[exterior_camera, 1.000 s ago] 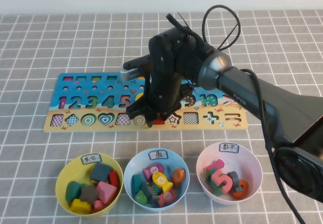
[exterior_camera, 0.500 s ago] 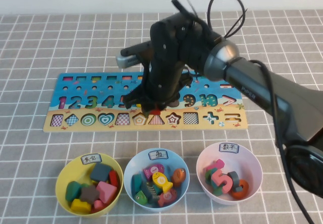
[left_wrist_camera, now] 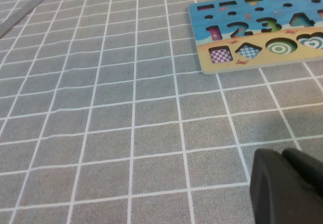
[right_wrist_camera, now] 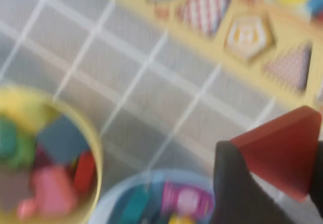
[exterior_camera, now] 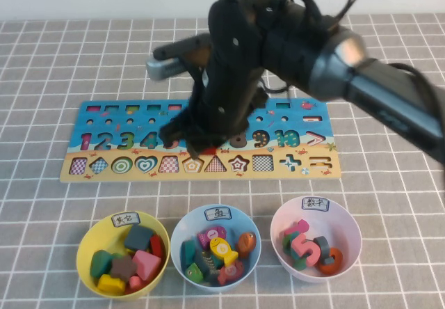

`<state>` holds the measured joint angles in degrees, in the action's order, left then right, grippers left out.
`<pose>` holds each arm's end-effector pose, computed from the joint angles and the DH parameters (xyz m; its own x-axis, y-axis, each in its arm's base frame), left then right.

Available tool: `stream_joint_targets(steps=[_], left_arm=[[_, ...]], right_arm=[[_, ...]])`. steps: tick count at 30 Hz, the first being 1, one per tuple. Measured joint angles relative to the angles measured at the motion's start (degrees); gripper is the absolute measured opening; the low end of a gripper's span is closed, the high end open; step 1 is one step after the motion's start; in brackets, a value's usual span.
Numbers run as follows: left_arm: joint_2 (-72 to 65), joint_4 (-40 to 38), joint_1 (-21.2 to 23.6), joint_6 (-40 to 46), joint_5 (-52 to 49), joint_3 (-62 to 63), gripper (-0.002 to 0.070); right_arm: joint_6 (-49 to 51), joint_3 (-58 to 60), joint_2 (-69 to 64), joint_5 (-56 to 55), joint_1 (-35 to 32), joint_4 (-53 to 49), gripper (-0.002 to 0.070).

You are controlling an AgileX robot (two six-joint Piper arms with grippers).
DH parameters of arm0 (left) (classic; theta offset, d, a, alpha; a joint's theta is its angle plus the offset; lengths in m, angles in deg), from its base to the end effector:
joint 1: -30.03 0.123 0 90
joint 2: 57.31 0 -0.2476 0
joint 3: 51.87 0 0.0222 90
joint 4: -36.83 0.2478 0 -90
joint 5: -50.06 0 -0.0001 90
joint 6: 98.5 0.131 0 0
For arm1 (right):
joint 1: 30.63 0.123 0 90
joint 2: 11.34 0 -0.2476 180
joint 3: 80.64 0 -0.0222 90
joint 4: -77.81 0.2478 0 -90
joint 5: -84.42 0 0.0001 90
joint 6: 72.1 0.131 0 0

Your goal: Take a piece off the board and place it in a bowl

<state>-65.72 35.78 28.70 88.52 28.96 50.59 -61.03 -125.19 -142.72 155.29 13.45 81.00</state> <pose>0.1258 -0.0038 0.1604 -0.2883 0.1119 -0.9510 0.0602 0.9933 0.0987 0.3253 0.3246 0.2236 -0.7985 -0.4815 -0.3612 -0.5538 0.8229 0.1273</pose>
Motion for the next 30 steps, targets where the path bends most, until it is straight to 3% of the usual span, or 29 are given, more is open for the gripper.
stream_joint_targets(steps=[12, 21, 30], left_arm=[[0.0, 0.0, 0.0, 0.0, 0.0, 0.0, -0.0005], [0.0, 0.0, 0.0, 0.0, 0.0, 0.0, -0.0005], [0.0, 0.0, 0.0, 0.0, 0.0, 0.0, -0.0005]], right_arm=[[4.81, 22.37, 17.91, 0.0, 8.22, 2.26, 0.0263], [11.4, 24.7, 16.19, -10.81, 15.5, 4.82, 0.0263], [13.02, 24.1, 9.54, -19.24, 17.87, 8.89, 0.0263]])
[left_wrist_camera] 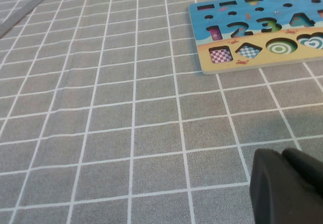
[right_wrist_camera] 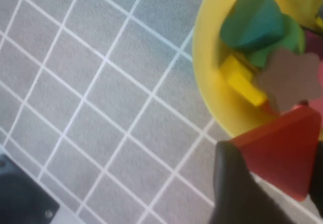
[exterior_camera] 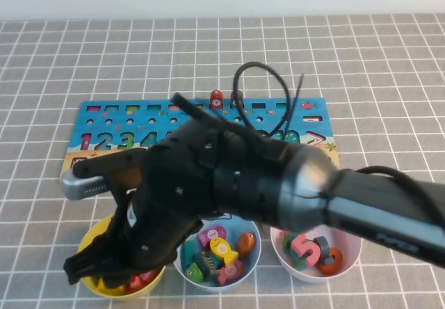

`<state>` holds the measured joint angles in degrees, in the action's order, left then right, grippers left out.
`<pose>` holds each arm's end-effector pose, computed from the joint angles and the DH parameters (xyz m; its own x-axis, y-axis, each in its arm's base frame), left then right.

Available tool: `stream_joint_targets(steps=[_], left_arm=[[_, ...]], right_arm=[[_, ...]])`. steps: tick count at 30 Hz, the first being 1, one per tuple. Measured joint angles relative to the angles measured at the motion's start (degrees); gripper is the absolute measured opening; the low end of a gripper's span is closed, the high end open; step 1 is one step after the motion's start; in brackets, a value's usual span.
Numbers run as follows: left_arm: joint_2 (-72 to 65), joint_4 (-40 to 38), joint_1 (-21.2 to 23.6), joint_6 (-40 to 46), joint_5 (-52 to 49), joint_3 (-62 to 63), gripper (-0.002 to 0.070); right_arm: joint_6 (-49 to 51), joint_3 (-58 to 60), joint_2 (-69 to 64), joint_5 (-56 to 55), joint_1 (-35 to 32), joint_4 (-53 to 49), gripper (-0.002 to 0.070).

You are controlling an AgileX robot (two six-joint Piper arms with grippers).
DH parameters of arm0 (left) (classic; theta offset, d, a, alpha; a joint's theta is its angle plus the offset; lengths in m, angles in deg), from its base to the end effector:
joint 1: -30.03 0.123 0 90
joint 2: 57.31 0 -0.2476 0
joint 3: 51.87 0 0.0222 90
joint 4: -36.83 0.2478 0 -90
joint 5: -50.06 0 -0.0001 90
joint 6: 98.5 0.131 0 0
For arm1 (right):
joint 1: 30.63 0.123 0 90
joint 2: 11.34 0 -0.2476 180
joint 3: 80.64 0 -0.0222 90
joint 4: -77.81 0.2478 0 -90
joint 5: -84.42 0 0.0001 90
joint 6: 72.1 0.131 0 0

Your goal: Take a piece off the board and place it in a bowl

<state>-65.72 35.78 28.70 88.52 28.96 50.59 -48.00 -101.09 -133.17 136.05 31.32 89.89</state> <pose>0.1258 -0.0038 0.1604 -0.2883 0.1119 -0.9510 0.0602 0.9933 0.0987 0.1868 0.3964 0.1917 -0.8304 -0.4573 -0.3182 -0.5527 0.7482 0.3671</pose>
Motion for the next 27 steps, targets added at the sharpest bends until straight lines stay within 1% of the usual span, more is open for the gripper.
stream_joint_targets(steps=[5, 11, 17, 27], left_arm=[[0.0, 0.0, 0.0, 0.0, 0.0, 0.0, -0.0005], [0.0, 0.0, 0.0, 0.0, 0.0, 0.0, -0.0005], [0.0, 0.0, 0.0, 0.0, 0.0, 0.0, -0.0005], [0.0, 0.0, 0.0, 0.0, 0.0, 0.0, -0.0005]], right_arm=[[0.35, -4.63, -3.32, 1.7, 0.03, -0.38, 0.0263], [2.94, -9.48, -5.98, 7.02, 0.03, -4.95, 0.0263], [3.86, -9.94, -6.89, 8.07, -0.1, -7.07, 0.0263], [3.89, -9.94, -8.48, 8.07, -0.68, -7.64, 0.0263]])
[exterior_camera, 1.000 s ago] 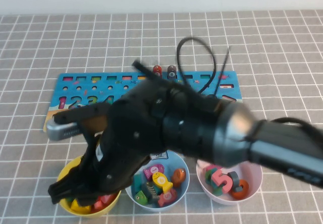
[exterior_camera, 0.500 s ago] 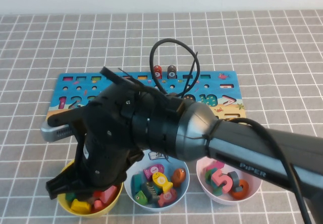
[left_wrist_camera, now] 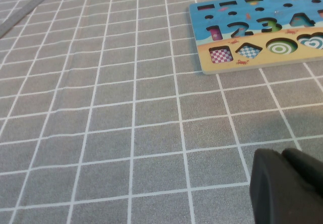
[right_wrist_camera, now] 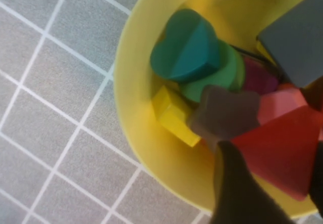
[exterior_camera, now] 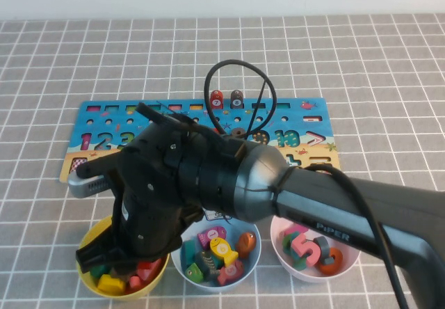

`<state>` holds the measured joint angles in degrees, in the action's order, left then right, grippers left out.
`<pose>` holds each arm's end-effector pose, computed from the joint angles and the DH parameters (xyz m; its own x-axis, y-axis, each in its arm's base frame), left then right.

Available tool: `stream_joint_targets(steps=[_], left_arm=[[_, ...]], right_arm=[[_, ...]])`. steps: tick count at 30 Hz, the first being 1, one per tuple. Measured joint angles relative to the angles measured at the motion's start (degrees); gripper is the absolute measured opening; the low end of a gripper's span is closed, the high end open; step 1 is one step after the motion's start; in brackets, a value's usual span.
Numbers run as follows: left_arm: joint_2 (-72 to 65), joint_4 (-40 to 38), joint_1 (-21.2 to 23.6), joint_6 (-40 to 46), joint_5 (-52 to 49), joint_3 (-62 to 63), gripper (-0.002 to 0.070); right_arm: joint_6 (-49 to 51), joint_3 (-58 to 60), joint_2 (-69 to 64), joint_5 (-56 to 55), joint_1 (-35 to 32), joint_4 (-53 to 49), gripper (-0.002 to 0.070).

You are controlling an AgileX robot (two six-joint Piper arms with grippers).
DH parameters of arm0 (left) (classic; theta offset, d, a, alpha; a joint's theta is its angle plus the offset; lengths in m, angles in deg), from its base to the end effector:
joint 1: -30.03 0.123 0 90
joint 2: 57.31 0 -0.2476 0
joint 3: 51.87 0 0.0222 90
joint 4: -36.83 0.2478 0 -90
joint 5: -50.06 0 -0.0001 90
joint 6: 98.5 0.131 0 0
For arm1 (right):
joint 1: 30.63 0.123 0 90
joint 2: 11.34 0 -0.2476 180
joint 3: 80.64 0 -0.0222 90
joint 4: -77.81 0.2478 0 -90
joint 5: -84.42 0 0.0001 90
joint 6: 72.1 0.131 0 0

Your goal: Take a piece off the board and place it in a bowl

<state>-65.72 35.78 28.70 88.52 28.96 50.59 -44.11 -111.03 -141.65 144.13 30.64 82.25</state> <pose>0.1258 -0.0038 0.1604 -0.2883 0.1119 -0.9510 0.0602 0.9933 0.0987 0.2104 0.4020 0.1685 -0.8353 -0.4787 -0.2703 -0.5388 0.8104 0.2300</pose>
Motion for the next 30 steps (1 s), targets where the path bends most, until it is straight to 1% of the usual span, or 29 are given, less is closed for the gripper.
stream_joint_targets(steps=[4, 9, 11, 17, 21, 23, 26, 30], left_arm=[[0.0, 0.0, 0.0, 0.0, 0.0, 0.0, -0.0005], [0.0, 0.0, 0.0, 0.0, 0.0, 0.0, -0.0005], [0.0, 0.0, 0.0, 0.0, 0.0, 0.0, -0.0005], [0.0, 0.0, 0.0, 0.0, 0.0, 0.0, -0.0005], [0.0, 0.0, 0.0, 0.0, 0.0, 0.0, -0.0005], [0.0, 0.0, 0.0, 0.0, 0.0, 0.0, -0.0005], [0.0, 0.0, 0.0, 0.0, 0.0, 0.0, -0.0005], [0.0, 0.0, 0.0, 0.0, 0.0, 0.0, -0.0005]], right_arm=[[0.09, -0.38, -0.76, 0.0, 0.0, 0.0, 0.0272], [0.09, -1.86, -1.57, 0.0, 0.0, 0.0, 0.0335], [0.09, -2.13, -1.66, 0.0, 0.0, -0.27, 0.0349], [0.09, -2.28, -1.69, 0.0, -0.02, -0.91, 0.0357], [0.09, -3.05, -1.79, 2.87, -0.02, -0.91, 0.0355], [0.09, -3.14, -1.79, 5.34, -0.02, -1.17, 0.0342], [0.09, -3.14, -1.47, 9.11, -0.02, -2.83, 0.0291], [-0.96, -0.91, 1.58, 9.91, -0.02, -5.09, 0.0162]])
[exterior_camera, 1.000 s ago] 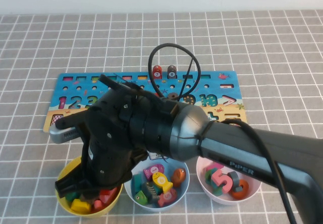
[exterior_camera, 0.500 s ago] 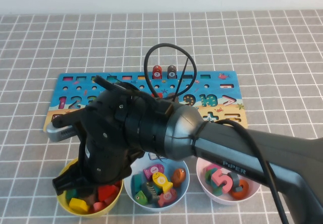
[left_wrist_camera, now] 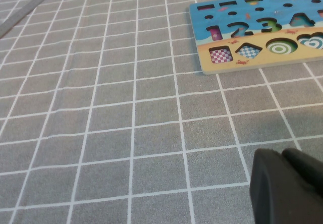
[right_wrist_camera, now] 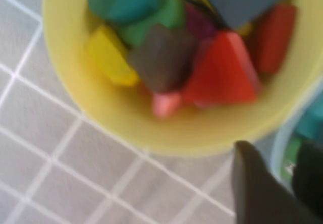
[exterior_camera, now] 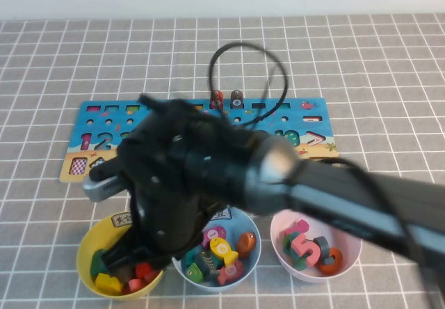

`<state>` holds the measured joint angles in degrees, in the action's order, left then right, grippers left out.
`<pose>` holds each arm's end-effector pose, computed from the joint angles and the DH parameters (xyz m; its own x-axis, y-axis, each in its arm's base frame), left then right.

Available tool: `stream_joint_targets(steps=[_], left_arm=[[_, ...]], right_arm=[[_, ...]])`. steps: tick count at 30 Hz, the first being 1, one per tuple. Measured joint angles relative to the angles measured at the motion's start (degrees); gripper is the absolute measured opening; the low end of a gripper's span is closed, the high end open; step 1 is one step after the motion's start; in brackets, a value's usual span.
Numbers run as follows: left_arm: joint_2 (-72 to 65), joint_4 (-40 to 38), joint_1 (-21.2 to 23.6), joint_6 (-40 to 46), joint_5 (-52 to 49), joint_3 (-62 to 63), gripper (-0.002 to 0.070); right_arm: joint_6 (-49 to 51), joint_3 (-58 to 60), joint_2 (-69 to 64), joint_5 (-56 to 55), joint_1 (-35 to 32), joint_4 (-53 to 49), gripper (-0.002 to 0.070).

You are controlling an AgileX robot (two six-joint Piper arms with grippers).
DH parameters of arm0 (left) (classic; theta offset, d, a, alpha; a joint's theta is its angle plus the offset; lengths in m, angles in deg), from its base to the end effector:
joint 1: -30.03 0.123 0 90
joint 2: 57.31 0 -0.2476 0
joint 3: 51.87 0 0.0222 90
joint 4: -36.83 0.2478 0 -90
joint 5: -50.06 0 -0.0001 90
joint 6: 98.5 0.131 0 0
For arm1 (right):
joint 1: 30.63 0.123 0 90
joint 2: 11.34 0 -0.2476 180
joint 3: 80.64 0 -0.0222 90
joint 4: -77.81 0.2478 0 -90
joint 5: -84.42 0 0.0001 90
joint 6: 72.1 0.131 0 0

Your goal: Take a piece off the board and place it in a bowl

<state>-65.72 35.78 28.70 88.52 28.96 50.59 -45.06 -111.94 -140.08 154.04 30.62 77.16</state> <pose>0.1258 -0.0038 0.1604 -0.2883 0.1119 -0.9510 0.0602 0.9933 0.0987 0.2094 0.3788 0.1784 -0.8133 -0.5447 -0.2045 -0.5699 0.8165 0.0918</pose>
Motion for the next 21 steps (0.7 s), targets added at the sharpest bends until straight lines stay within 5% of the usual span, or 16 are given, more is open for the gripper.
stream_joint_targets(steps=[6, 21], left_arm=[[0.0, 0.0, 0.0, 0.0, 0.0, 0.0, -0.0005], [0.0, 0.0, 0.0, 0.0, 0.0, 0.0, -0.0005]], right_arm=[[-5.19, 9.78, 11.37, 0.23, 0.12, -1.58, 0.0006], [-15.0, 28.27, 45.26, -1.48, 0.12, -4.94, -0.0015]])
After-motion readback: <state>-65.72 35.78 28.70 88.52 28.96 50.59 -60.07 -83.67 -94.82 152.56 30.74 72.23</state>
